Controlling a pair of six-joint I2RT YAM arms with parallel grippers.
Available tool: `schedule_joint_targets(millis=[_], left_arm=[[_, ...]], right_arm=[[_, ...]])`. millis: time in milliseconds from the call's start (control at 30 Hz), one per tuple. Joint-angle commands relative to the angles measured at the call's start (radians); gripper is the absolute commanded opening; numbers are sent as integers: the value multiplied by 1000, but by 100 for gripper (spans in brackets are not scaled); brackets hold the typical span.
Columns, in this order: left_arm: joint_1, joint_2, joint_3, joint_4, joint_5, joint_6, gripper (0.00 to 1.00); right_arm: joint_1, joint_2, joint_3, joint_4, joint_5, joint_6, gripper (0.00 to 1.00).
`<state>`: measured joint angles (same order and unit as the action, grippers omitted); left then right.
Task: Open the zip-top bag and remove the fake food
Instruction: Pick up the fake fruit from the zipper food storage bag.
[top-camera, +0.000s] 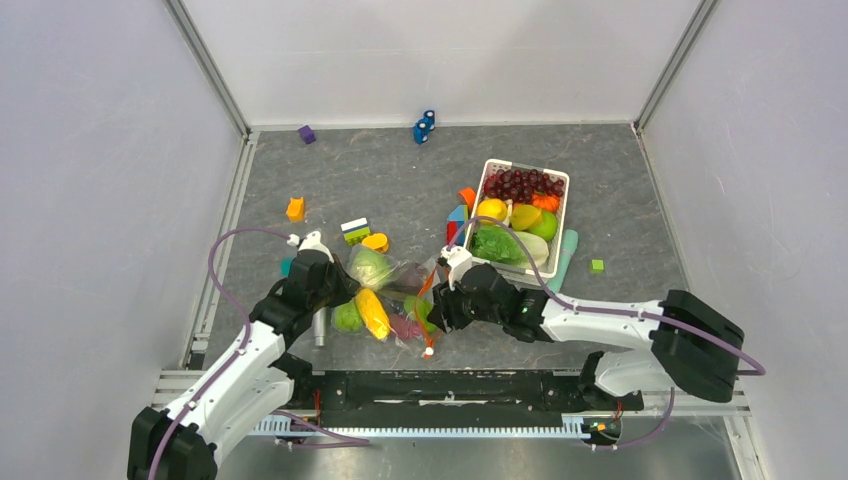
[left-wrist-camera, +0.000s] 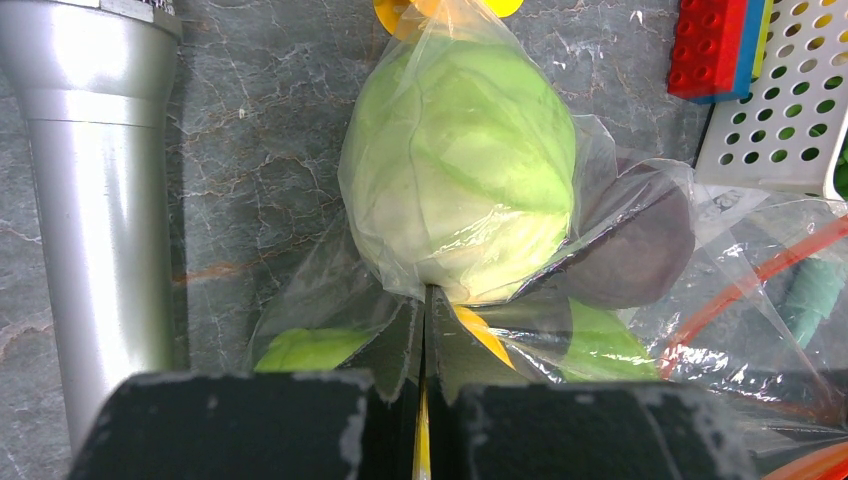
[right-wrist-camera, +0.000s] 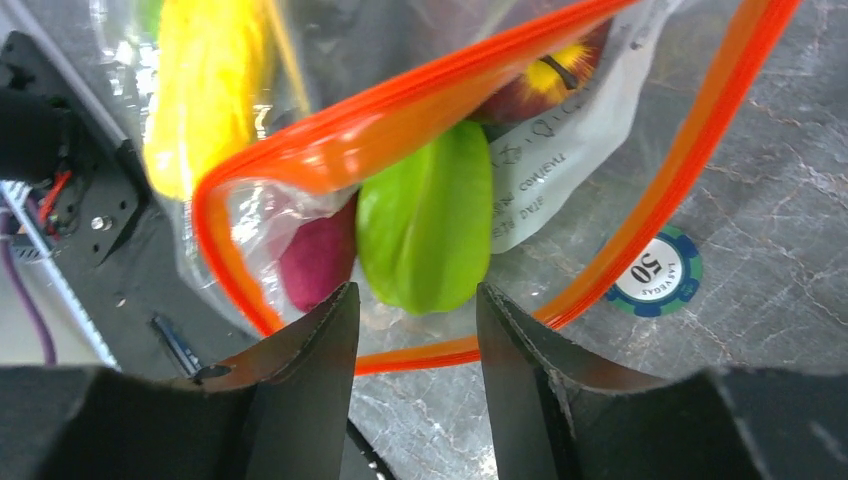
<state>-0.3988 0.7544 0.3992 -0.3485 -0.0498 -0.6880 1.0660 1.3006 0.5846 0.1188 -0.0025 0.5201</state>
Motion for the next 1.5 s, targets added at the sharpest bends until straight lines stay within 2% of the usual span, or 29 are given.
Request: schedule_joint_targets(millis=[0, 467, 567, 733, 800, 1067, 1467], left_arm=[[5, -4, 10, -6, -5, 2, 2], [5, -7, 0, -1, -2, -5, 2], [4, -6, 0, 2, 0, -6, 2], [4, -6, -2, 2, 1, -5, 2], [4, -5, -2, 2, 0, -7, 2], [5, -5, 3, -4, -6, 0, 2], [5, -8, 4, -16, -16, 4, 2]], right_arm=[[2, 50, 25, 63, 93, 29, 53], [3, 170, 93, 73, 95, -7, 47], [2, 190, 101, 74, 95, -13, 41], [2, 196, 104, 60, 91, -16, 22], [2, 181, 101, 53, 92, -16, 16], [3, 54, 107, -68, 136, -34, 6], [-3, -189, 57, -280, 147, -52, 0]])
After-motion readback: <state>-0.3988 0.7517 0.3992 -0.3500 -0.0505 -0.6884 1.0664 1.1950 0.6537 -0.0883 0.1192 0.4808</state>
